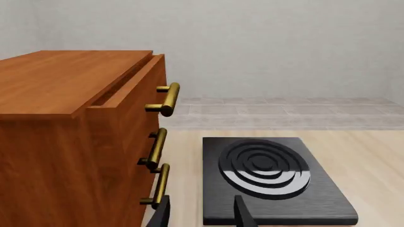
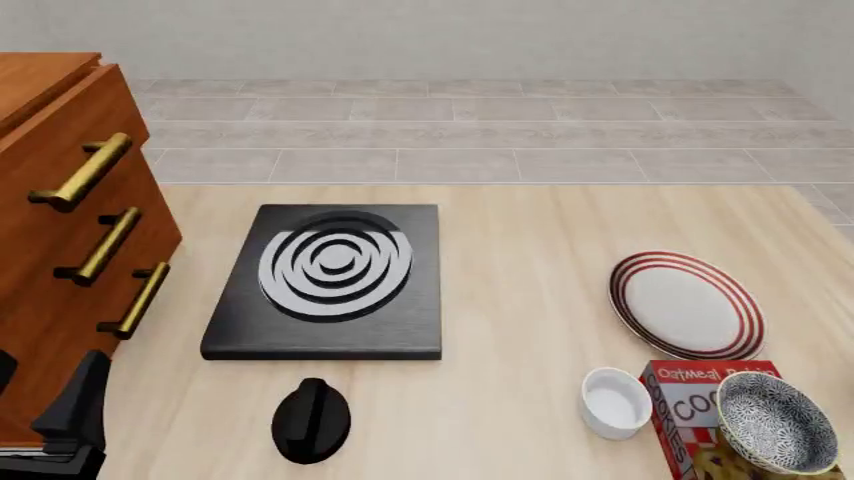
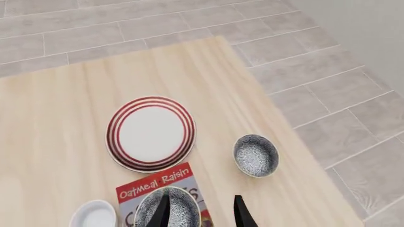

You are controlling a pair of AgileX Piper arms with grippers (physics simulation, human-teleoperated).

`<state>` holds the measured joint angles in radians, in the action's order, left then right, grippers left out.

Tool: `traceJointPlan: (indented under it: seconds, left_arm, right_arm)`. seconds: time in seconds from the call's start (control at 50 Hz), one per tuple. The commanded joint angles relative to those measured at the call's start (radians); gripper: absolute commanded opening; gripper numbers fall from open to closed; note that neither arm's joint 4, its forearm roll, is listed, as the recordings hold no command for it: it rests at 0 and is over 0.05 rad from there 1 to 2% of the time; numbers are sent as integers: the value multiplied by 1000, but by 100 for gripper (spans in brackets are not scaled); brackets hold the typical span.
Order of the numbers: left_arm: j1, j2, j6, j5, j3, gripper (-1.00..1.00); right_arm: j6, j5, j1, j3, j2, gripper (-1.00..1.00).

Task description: Pick the akita bowl on the cookies box and place it on the plate.

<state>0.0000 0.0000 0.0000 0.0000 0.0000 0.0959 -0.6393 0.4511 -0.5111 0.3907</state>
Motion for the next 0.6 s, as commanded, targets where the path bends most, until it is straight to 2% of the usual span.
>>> traceJointPlan:
  seconds: [0.02, 0.22, 0.3, 0.6]
  left_arm:
    - [0, 0, 0, 0, 0, 100]
    - [0, 0, 0, 0, 0, 100]
    - [0, 0, 0, 0, 0, 100]
    - [0, 0, 0, 0, 0, 100]
  right_arm:
    - [-32, 56, -1, 93, 30, 100]
    - [-47, 108, -5, 160, 67, 100]
    - [-31, 120, -5, 186, 73, 100]
    - [-37, 205, 19, 243, 128, 100]
